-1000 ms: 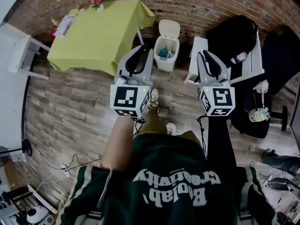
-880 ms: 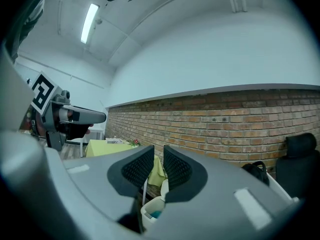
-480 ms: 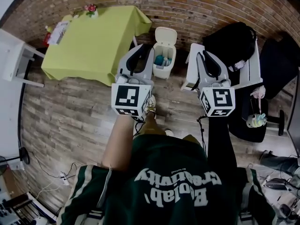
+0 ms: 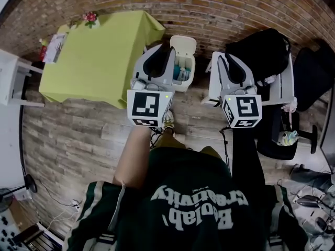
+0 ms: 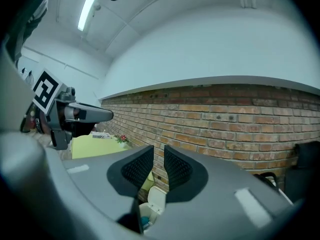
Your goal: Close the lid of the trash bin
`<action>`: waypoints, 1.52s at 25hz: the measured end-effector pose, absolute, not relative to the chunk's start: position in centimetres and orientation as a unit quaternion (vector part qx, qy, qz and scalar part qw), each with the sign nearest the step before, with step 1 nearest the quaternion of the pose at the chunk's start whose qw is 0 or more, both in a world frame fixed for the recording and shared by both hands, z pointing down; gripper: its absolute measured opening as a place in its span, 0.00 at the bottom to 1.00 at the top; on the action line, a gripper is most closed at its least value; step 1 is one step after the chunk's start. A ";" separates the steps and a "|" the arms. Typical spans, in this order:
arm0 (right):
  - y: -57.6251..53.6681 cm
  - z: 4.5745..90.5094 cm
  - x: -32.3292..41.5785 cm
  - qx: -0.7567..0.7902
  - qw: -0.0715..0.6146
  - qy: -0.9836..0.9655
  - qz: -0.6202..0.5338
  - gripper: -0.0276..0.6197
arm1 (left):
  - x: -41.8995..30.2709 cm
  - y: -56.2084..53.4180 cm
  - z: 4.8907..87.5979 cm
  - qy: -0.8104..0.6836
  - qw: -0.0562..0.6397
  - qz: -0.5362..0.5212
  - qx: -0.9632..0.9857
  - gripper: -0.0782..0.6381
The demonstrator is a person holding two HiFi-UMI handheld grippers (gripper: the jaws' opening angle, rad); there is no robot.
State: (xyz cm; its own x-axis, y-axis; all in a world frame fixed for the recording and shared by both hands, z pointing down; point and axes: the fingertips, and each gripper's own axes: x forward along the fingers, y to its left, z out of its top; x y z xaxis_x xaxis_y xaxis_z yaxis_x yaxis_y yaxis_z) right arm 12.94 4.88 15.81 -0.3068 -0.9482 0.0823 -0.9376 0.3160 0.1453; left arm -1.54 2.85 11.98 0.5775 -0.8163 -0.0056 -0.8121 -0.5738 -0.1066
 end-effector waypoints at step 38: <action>-18.7 25.3 8.5 0.616 0.093 -0.779 0.065 0.26 | -3.4 -21.5 18.4 0.390 0.035 -0.020 -0.920 0.31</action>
